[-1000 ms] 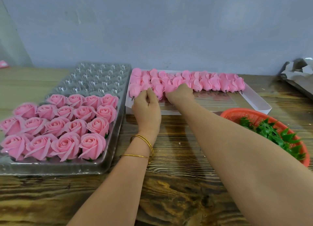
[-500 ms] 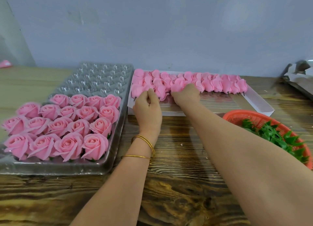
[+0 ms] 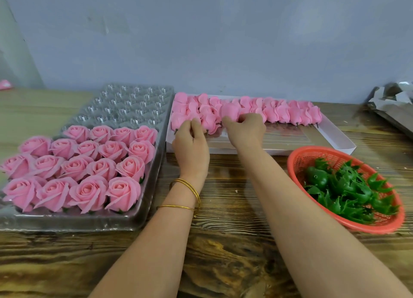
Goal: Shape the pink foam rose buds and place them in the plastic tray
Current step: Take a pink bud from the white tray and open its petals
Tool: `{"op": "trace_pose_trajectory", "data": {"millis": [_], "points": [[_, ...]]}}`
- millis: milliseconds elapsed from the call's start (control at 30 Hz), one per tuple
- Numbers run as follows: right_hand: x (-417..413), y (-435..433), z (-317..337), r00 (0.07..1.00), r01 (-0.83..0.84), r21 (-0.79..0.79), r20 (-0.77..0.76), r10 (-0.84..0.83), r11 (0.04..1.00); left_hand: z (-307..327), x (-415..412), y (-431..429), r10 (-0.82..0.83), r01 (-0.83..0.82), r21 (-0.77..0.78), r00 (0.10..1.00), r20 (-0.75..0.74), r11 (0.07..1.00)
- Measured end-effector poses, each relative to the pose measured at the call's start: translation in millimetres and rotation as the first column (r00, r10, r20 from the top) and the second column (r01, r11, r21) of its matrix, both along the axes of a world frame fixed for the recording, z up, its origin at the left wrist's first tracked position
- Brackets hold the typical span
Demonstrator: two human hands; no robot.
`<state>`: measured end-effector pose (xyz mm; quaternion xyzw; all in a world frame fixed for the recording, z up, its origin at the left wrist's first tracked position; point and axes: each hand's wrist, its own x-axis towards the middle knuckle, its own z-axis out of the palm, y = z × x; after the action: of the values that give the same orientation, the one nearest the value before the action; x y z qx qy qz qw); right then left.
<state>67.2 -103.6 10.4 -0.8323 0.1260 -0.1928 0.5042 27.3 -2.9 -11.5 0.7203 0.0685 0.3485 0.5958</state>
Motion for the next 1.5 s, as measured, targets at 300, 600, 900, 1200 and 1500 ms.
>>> {"op": "trace_pose_trajectory", "data": {"millis": [300, 600, 900, 1200, 1500], "points": [[-32.0, 14.6, -10.5, 0.965, -0.259, 0.456, 0.146, 0.216, 0.851, -0.3, 1.8, -2.3, -0.177, 0.174, -0.155, 0.984, -0.006, 0.972], [-45.6, 8.4, -20.2, 0.845, -0.516, 0.567, 0.216, 0.489, 0.642, 6.6, -3.2, -6.7, -0.546, 0.511, -0.344, 0.838, -0.009, 0.788], [-52.1, -3.2, -15.5, 0.711, -0.648, 0.575, 0.220, 0.667, 0.500, 3.8, -1.3, 0.4, -0.592, 0.558, -0.310, 0.806, -0.018, 0.770], [-56.8, -7.7, -10.6, 0.664, -0.638, 0.632, 0.160, 0.731, 0.441, 5.7, -2.9, 1.1, -0.609, 0.586, -0.301, 0.793, 0.018, 0.753], [-52.6, -11.8, -4.3, 0.791, -0.548, 0.651, 0.199, 0.578, 0.526, 7.7, -2.6, -0.3, -0.582, 0.519, -0.396, 0.812, -0.050, 0.758]]}}
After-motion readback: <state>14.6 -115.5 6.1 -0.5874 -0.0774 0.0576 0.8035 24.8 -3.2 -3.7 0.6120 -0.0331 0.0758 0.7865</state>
